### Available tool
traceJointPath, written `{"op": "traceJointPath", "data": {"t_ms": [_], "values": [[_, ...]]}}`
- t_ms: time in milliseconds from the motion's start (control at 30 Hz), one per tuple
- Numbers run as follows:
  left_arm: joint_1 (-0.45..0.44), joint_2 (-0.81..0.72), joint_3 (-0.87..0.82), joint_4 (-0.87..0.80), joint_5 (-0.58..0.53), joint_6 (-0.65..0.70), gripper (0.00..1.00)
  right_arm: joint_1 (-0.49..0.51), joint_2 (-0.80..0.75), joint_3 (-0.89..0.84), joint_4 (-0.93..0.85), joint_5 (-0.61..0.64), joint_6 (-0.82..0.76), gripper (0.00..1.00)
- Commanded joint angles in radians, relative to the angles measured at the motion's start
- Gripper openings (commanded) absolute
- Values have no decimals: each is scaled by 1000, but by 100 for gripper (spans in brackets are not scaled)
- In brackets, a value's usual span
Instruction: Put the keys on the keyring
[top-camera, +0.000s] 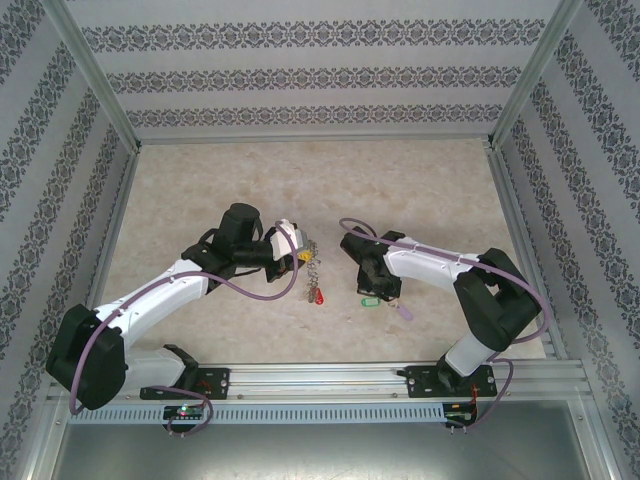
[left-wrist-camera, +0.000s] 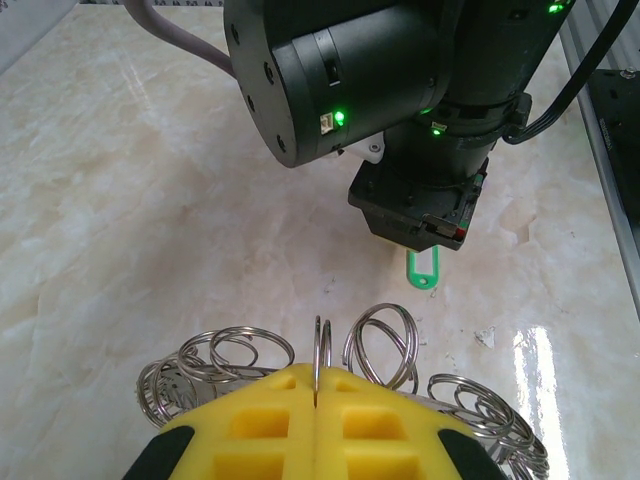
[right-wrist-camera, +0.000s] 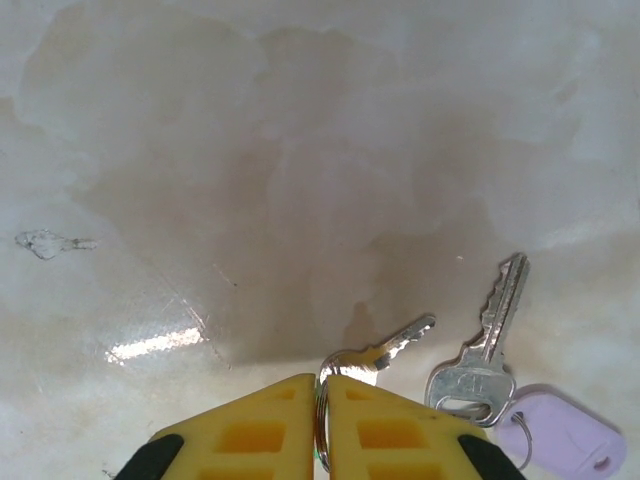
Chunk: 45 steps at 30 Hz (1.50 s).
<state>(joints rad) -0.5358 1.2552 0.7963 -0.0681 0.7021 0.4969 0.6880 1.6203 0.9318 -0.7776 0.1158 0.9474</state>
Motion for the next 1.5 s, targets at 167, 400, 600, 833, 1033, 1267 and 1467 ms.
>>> {"op": "traceJointPath", "data": {"t_ms": [167, 400, 600, 833, 1033, 1267, 1467], "values": [[-12, -19, 9, -4, 22, 14, 0, 19, -20, 12, -38, 41, -22, 6], [-11, -9, 12, -2, 22, 15, 0, 16, -51, -7, 86, 14, -163, 8], [-12, -6, 20, -8, 29, 15, 0, -4, 4, 7, 128, 35, -250, 12], [-12, -18, 9, -2, 21, 10, 0, -16, 25, 8, 123, 14, -262, 18], [-11, -18, 7, -4, 22, 12, 0, -15, 6, 9, 111, 4, -253, 22], [-12, -10, 11, -2, 27, 13, 0, -13, 7, 14, 91, -7, -236, 18], [-11, -10, 11, -3, 26, 12, 0, -13, -2, 10, 80, 0, -230, 16]]}}
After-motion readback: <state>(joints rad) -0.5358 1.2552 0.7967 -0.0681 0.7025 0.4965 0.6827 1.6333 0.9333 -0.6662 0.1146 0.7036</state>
